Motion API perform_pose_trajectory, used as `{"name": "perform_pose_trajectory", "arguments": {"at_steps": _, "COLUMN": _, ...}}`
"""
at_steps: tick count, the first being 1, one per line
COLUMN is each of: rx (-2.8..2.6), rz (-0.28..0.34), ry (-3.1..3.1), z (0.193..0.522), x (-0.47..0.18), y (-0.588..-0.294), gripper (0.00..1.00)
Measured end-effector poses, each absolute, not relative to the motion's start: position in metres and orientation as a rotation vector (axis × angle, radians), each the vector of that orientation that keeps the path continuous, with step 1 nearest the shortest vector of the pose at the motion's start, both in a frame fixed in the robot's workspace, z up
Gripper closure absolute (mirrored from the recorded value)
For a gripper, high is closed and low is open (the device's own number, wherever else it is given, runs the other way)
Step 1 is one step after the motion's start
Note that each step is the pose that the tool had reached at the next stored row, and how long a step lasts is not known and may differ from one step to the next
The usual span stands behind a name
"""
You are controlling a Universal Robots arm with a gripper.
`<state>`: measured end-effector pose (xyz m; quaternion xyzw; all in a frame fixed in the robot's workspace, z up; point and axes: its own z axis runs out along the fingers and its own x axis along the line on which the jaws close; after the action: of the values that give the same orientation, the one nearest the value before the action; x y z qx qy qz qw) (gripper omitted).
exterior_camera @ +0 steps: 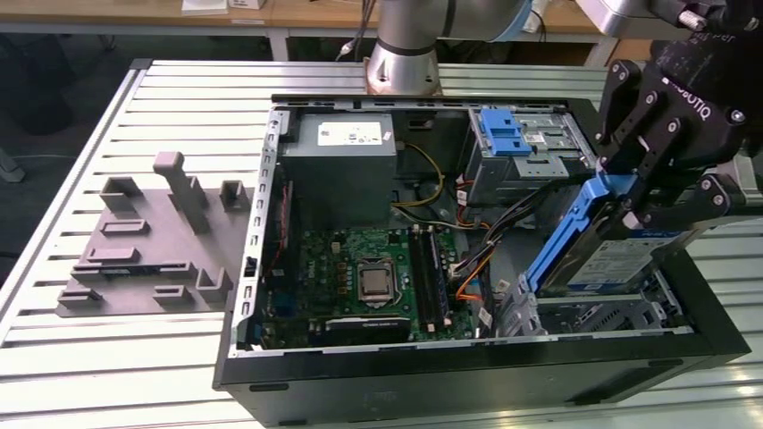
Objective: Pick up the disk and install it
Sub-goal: 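Insert the disk into the insertion slot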
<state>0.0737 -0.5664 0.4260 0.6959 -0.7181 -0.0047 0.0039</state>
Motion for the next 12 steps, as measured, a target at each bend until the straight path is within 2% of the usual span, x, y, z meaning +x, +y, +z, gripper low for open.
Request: {"name": "perform_pose_trajectory", "arguments": {"at_steps": 12, "rx": 2.181, "rz": -0.015, "ry": -2.250, "z": 0.4203, "x": 0.0737, "y": -0.5665, "gripper": 0.64}}
